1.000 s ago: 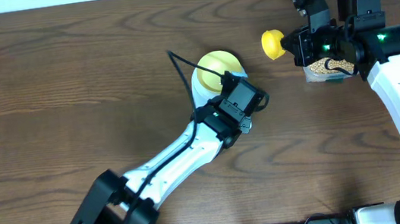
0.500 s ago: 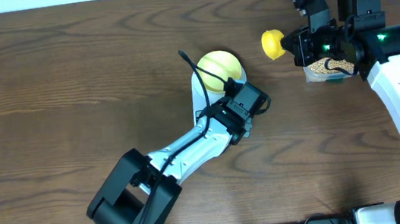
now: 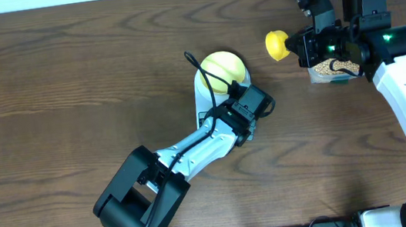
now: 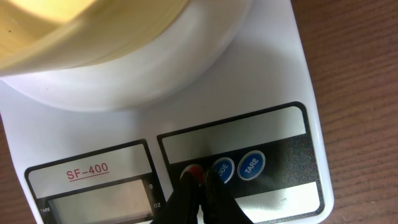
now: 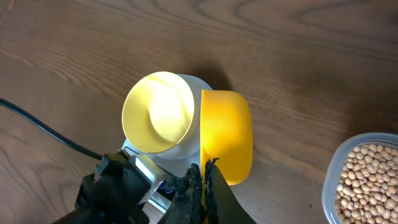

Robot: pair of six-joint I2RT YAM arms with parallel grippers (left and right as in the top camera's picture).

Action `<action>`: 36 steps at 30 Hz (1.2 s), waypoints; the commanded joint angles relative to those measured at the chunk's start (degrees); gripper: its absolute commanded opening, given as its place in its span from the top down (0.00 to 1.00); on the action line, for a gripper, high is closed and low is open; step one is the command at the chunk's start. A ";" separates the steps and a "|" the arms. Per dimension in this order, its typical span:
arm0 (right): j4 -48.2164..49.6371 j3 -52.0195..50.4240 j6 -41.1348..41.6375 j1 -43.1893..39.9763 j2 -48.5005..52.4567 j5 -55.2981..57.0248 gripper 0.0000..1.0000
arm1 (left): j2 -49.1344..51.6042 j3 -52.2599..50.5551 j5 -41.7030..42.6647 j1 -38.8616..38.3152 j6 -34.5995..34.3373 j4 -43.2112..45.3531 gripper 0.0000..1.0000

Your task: Scoop item into bowl and weigh 50g on scale

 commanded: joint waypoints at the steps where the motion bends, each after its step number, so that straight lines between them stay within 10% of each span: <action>1: -0.24 1.11 -0.57 -0.22 -0.09 -0.52 0.99 | 1.57 -0.44 -0.79 0.28 1.01 -0.63 0.92; 36: -0.44 1.11 -0.74 -0.22 -0.09 -0.52 0.99 | 3.45 -0.59 -2.01 0.61 0.98 -0.46 0.92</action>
